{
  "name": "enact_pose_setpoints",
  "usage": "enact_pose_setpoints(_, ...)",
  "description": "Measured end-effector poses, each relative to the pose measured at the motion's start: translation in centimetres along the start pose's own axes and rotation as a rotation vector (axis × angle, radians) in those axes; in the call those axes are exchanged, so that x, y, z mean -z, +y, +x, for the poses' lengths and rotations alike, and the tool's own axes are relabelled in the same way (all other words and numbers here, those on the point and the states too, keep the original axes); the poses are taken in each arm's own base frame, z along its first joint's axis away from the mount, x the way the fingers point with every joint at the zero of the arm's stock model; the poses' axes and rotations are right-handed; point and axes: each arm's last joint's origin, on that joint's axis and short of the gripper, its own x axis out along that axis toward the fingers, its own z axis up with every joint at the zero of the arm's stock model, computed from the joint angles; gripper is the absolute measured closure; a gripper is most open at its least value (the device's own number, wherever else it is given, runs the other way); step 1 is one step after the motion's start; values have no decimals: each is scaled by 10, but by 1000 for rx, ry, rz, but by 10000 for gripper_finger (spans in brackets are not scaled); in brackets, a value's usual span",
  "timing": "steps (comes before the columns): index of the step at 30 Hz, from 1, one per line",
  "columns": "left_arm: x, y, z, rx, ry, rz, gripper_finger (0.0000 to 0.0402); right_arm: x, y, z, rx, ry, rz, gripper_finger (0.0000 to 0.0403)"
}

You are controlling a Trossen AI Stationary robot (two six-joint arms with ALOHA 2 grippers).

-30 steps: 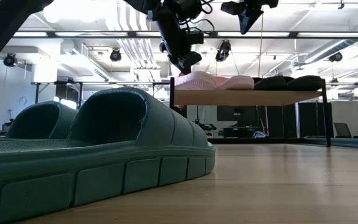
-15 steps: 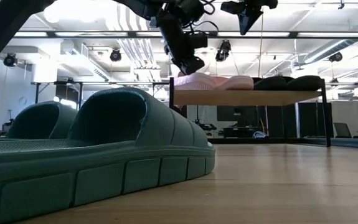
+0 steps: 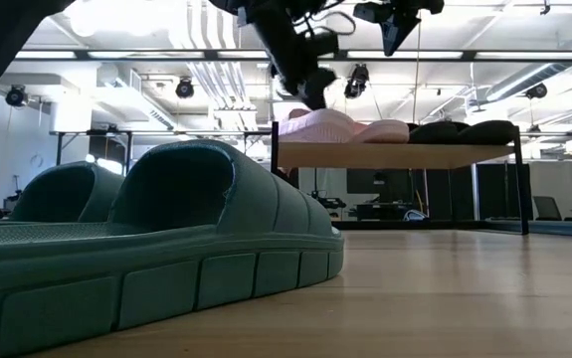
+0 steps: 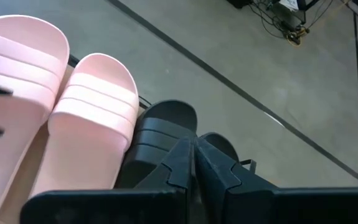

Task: Pick and place slides into the shelf
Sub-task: Adjust the pink slippers on the shelf

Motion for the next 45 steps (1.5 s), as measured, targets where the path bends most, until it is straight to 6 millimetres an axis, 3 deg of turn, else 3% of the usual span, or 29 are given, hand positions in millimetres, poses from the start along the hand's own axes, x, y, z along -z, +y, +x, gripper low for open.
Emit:
enact_pose_setpoints(6, 8, 1, 0, 184, 40, -172, 244, 0, 0, 0, 0, 1, -1, 390)
enact_pose_setpoints(11, 7, 4, -11, 185, 59, -173, 243, 0, 0, 0, 0, 2, -2, 390)
enact_pose_setpoints(17, -3, 29, -56, 170, -30, -276, 243, 0, 0, 1, 3, 6, -4, 390)
enact_pose_setpoints(22, 20, 47, -79, 251, 90, -347, 258, 2, -1, 1, -21, 32, -13, 390)
enact_pose_setpoints(27, 45, 58, -57, 452, 135, -492, 325, 2, 0, 2, -72, 56, -10, 390)
enact_pose_setpoints(31, 63, 67, -39, 466, 171, -575, 390, 3, 0, 3, -79, 61, -13, 390)
enact_pose_setpoints(37, 74, 78, -24, 425, 148, -610, 399, 3, 0, 3, -80, 62, -13, 390)
enact_pose_setpoints(45, 75, 84, 5, 393, 67, -618, 401, 5, 3, 7, -73, 78, -27, 390)
